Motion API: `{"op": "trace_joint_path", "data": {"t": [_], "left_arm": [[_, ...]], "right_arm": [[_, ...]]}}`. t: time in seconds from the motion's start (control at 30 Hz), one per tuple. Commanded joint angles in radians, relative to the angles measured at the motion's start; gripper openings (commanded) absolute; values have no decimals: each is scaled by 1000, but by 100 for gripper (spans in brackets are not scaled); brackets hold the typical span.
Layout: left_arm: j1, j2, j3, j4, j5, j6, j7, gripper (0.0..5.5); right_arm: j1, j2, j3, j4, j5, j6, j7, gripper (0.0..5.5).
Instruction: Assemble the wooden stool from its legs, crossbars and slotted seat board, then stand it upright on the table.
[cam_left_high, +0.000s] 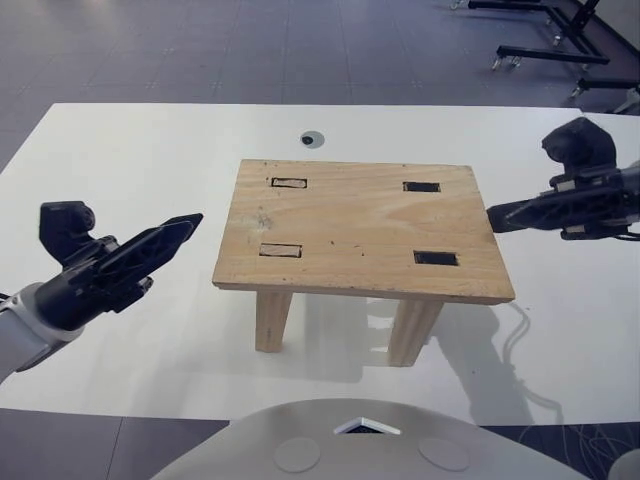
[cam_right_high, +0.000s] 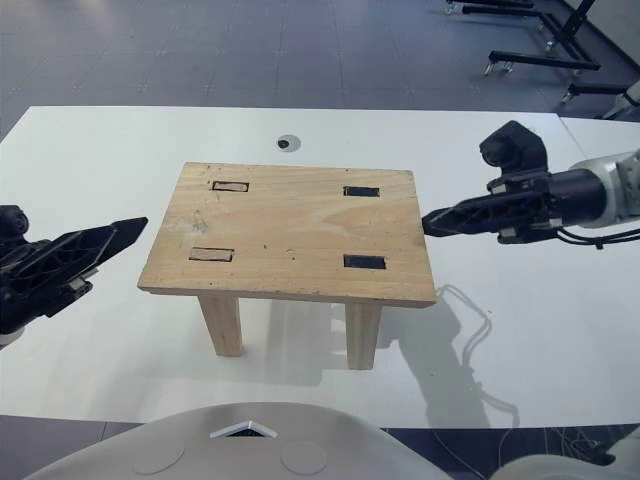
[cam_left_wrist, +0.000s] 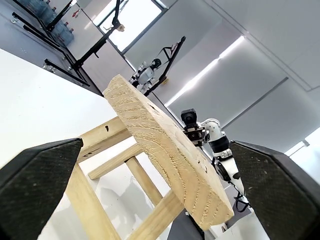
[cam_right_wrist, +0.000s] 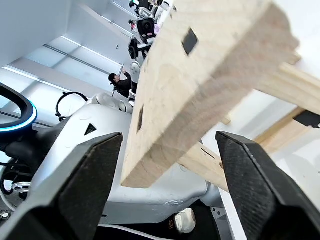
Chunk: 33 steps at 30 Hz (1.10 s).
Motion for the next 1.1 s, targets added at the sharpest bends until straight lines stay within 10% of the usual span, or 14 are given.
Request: {"op": "trace_joint_path", "data": {"t": [0.03, 0.47, 1.1], "left_arm": [[106, -24, 102, -69, 27, 29, -33, 539], [471, -141, 81, -407, 113, 80, -233, 539], [-164, -82, -414, 48, 665, 5, -251, 539]], "right_arm": [[387, -35, -229, -110, -64, -249, -44, 343], [1055, 172, -706, -583, -54, -329, -187, 343], [745, 617, -392, -364, -430, -596, -383, 343]]}}
